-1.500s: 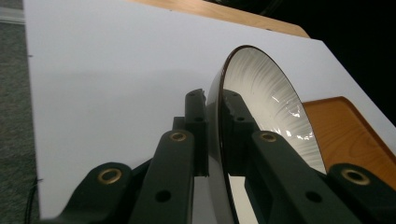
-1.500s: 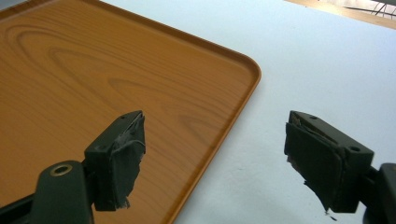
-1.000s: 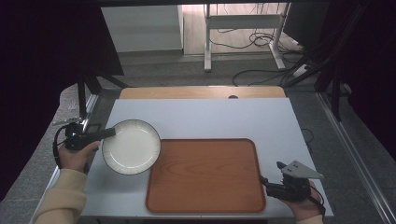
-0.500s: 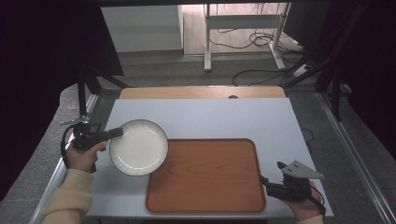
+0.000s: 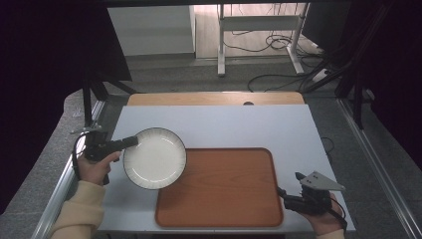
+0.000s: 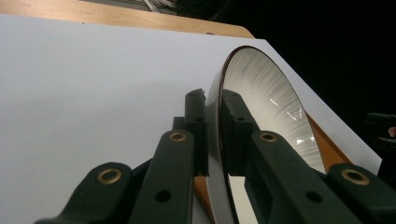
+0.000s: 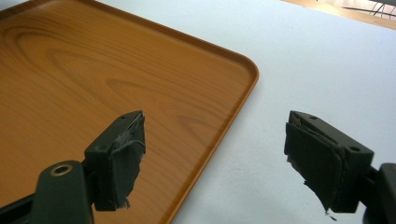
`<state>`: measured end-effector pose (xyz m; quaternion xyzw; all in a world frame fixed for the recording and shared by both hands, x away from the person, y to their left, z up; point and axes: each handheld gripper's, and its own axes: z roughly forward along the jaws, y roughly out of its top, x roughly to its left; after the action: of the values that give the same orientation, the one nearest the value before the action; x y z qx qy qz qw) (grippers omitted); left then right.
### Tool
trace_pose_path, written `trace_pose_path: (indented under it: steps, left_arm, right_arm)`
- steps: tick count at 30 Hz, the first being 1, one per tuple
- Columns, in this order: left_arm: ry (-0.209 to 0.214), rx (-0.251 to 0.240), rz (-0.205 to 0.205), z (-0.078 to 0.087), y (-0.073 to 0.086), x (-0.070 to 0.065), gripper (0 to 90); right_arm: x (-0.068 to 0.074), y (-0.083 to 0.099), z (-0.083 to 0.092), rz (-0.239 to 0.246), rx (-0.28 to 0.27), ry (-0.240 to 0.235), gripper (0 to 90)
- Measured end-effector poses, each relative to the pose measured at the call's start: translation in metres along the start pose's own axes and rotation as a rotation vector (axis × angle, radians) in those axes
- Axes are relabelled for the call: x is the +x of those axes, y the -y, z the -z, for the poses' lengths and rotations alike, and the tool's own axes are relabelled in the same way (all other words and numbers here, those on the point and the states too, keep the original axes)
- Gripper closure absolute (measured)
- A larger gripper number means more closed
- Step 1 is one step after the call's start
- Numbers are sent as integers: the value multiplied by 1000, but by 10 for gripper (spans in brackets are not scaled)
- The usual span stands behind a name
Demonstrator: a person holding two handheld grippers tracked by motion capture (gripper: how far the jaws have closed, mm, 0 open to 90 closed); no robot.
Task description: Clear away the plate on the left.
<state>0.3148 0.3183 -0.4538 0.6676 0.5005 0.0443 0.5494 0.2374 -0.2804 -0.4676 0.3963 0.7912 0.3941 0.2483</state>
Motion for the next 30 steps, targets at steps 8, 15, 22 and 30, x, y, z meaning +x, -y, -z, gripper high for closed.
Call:
trace_pose_path:
  steps: [8, 15, 22, 30]
  left_arm:
    - [13, 2, -8, -3, 1, -7, 835]
    - [29, 9, -14, -6, 2, -13, 835]
    - [37, 13, -11, -12, 2, -19, 834]
    - [53, 18, -19, -18, 1, -26, 834]
  right_arm:
    - [0, 0, 0, 2, 1, 0, 211]
    - [1, 0, 0, 1, 1, 0, 212]
    - [0, 0, -1, 0, 1, 0, 212]
    - [0, 0, -1, 0, 0, -1, 212]
